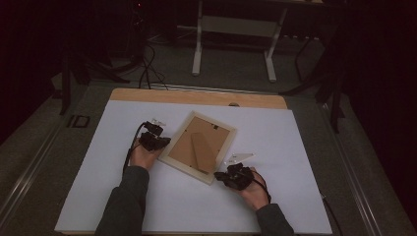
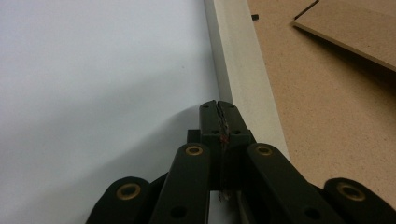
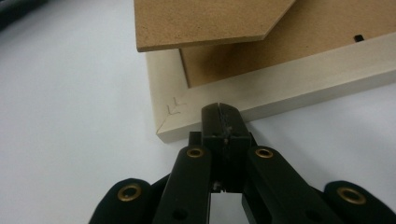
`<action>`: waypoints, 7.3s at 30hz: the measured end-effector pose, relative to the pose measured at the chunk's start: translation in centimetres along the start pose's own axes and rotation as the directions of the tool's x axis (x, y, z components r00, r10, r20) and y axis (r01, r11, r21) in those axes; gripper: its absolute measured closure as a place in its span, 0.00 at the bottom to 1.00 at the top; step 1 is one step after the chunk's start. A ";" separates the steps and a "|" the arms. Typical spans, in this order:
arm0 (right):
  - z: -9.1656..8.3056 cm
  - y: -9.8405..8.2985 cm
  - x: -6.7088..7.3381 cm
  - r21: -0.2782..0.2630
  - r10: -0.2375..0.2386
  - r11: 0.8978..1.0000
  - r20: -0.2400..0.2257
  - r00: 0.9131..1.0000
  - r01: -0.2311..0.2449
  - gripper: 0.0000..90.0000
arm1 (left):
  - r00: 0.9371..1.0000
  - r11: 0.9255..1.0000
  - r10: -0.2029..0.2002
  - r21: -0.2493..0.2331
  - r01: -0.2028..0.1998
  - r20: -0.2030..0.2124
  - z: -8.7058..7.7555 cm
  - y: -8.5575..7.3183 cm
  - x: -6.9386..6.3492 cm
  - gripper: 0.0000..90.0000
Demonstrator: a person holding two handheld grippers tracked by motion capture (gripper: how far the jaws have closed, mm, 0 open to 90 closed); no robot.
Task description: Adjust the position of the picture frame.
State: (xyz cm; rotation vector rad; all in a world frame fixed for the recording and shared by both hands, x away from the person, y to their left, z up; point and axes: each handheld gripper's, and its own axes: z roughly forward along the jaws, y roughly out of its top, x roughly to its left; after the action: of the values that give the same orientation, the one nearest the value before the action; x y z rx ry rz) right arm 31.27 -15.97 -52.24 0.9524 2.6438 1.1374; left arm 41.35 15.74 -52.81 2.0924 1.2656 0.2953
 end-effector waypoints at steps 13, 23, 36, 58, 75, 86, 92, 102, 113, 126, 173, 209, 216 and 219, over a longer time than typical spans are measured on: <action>0.0 -0.2 0.3 -0.001 -0.011 1.000 -0.042 0.999 0.011 1.00 | 1.000 1.000 0.012 -0.005 -0.012 -0.003 0.1 0.0 -0.1 1.00; 0.0 0.1 0.0 0.008 -0.032 0.999 -0.025 0.999 0.032 1.00 | 1.000 0.998 -0.017 -0.053 0.017 -0.003 -0.6 -0.9 -0.2 1.00; -2.6 1.3 -2.6 -0.072 0.005 0.997 0.063 0.998 0.000 1.00 | 0.998 0.982 -0.053 -0.183 0.057 0.031 -5.2 -3.1 -0.5 1.00; -0.7 5.5 -9.9 -0.163 0.140 0.981 0.193 0.971 -0.109 1.00 | 1.000 0.990 0.020 -0.139 -0.021 -0.004 -6.7 -7.6 -4.1 1.00; 1.7 6.7 -13.5 -0.113 0.173 0.982 0.253 0.952 -0.149 0.73 | 1.000 0.993 0.030 -0.117 -0.030 -0.006 -6.0 -8.0 -4.4 1.00; 2.8 7.2 -14.5 -0.082 0.197 0.980 0.287 0.937 -0.181 0.59 | 0.999 0.993 0.041 -0.108 -0.041 0.002 -5.7 -8.0 -4.9 1.00; 3.1 7.1 -14.9 -0.066 0.216 0.976 0.265 0.940 -0.206 0.63 | 0.999 0.993 0.040 -0.107 -0.040 0.002 -5.5 -8.0 -4.9 1.00; 2.8 6.9 -14.9 -0.051 0.206 0.978 0.255 0.945 -0.200 0.66 | 0.999 0.994 0.054 -0.097 -0.054 -0.004 -5.2 -7.8 -5.2 1.00; 1.9 6.1 -14.3 -0.033 0.191 0.982 0.254 0.948 -0.188 0.70 | 0.999 0.994 0.044 -0.097 -0.046 -0.026 -4.9 -7.3 -4.5 1.00; 0.7 4.9 -13.5 0.007 0.187 0.981 0.182 0.965 -0.192 0.73 | 0.999 0.996 0.018 -0.091 -0.021 -0.042 -4.9 -6.9 -3.5 1.00; -0.9 1.7 -12.9 0.014 0.218 0.974 0.250 0.944 -0.228 1.00 | 0.999 0.997 -0.033 -0.073 0.031 -0.035 -2.1 -2.8 -1.5 1.00; -2.4 -1.5 -9.5 -0.054 0.229 0.973 0.205 0.952 -0.222 1.00 | 0.998 0.998 0.034 -0.052 -0.031 0.058 -3.6 -6.1 -4.0 1.00; -2.7 -2.4 -8.6 -0.079 0.240 0.970 0.203 0.949 -0.229 1.00 | 0.998 0.998 0.014 -0.054 -0.011 0.062 -3.6 -6.1 -3.8 1.00; -2.9 -2.6 -8.3 -0.080 0.246 0.969 0.198 0.949 -0.235 1.00 | 0.998 0.998 0.010 -0.061 -0.006 0.066 -3.5 -6.1 -3.7 1.00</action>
State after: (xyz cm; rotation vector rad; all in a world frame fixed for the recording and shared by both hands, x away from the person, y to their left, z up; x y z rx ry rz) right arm 35.61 -24.03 -53.12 1.3331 2.3688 1.0822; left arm 33.40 15.99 -53.57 2.0399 1.1951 0.2630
